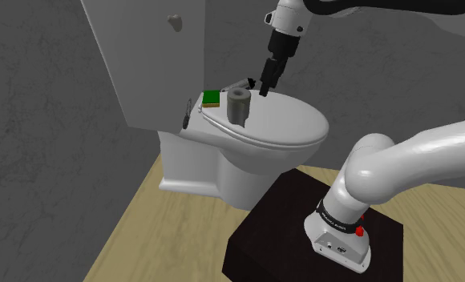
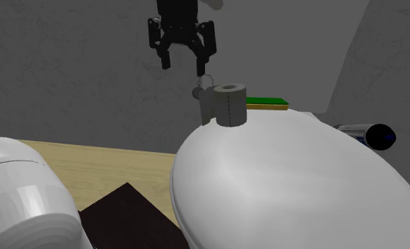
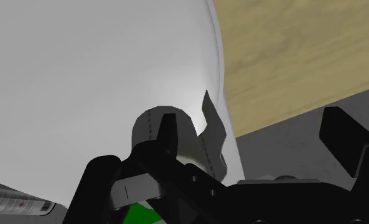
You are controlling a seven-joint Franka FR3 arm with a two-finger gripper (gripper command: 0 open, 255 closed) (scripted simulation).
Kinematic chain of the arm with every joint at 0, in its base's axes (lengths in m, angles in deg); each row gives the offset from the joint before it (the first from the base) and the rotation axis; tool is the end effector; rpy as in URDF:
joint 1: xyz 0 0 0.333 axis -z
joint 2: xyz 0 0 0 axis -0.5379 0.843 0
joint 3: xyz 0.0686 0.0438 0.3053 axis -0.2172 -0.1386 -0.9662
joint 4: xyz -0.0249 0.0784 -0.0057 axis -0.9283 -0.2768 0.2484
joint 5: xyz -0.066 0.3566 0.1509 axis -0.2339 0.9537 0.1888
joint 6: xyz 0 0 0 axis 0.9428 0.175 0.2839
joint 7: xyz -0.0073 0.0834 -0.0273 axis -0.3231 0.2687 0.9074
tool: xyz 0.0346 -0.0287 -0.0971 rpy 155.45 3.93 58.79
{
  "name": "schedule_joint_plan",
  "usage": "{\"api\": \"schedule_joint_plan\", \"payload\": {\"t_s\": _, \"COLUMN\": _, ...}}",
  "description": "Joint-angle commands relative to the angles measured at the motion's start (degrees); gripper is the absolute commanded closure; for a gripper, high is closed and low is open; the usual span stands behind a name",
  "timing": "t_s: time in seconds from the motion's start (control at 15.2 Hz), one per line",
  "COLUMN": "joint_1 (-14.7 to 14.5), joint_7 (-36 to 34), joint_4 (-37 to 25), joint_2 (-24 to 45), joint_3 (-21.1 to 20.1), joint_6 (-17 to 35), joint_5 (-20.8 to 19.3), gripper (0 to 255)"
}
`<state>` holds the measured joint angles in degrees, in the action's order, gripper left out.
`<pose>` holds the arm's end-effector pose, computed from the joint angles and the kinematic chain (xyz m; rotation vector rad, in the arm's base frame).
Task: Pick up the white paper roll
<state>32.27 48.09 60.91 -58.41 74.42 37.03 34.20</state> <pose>0.3258 0.0074 0.5878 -3.0876 -0.2742 -0.1324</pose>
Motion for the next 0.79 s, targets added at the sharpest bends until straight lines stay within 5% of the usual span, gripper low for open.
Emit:
{"api": "schedule_joint_plan", "payload": {"t_s": 0.0, "joint_1": 0.00, "joint_7": 0.00, "joint_4": 0.00, "joint_2": 0.00, "joint_3": 0.00, "joint_6": 0.00, "joint_5": 0.00, "gripper": 0}}
{"api": "schedule_joint_plan", "payload": {"t_s": 0.73, "joint_1": -0.12, "joint_7": 14.49, "joint_4": -1.93, "joint_2": 15.13, "joint_3": 3.46, "joint_6": 16.01, "joint_5": -9.48, "gripper": 0}}
